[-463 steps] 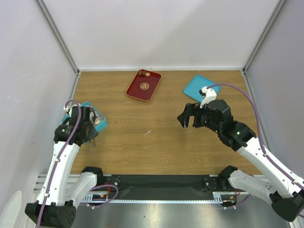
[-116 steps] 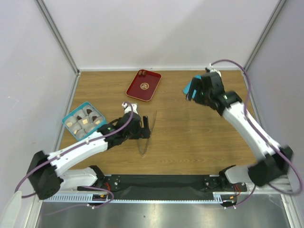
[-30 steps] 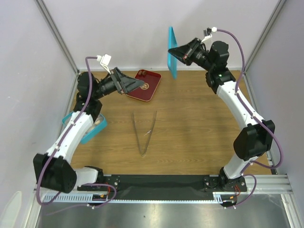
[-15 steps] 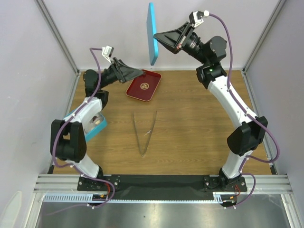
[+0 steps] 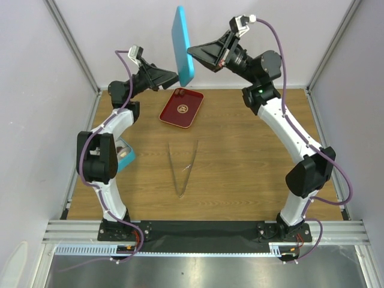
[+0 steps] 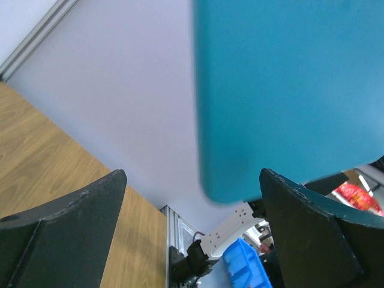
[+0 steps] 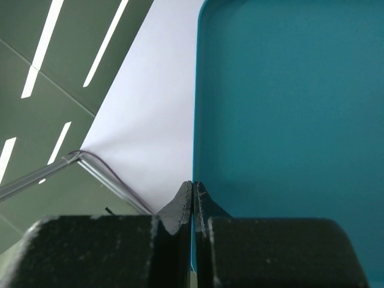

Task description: Pack the chocolate

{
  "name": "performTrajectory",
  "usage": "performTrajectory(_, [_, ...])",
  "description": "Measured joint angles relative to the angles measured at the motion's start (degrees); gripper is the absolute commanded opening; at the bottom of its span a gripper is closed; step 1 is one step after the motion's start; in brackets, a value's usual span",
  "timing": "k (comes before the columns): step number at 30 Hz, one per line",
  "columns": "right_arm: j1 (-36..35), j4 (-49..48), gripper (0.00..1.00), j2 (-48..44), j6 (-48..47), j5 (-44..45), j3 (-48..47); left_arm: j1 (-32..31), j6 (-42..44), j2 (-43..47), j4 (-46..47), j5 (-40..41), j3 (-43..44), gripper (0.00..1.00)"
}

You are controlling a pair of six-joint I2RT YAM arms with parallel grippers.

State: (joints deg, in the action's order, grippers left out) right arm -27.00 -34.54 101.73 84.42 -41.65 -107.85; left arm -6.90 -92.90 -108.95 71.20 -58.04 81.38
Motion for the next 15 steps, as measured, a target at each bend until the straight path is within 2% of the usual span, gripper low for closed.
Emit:
performTrajectory(7, [-2.62,-4.15,0.00,-0.17,1.81,0.09,4.17,-0.55,-4.24,-0.48,2.19,1.90,5.09,0.97])
performTrajectory(11, [-2.43,-7.93,0.00,-0.39,3.96,0.39,8.66,-0.63,-7.72,-1.29,2.40,3.17,5.53,0.89])
performTrajectory(15, [-1.09,-15.74,0.00,-0.87,8.13,0.42,14.56,-0.61,-9.11,-1.68,1.99,3.78,3.69,0.83])
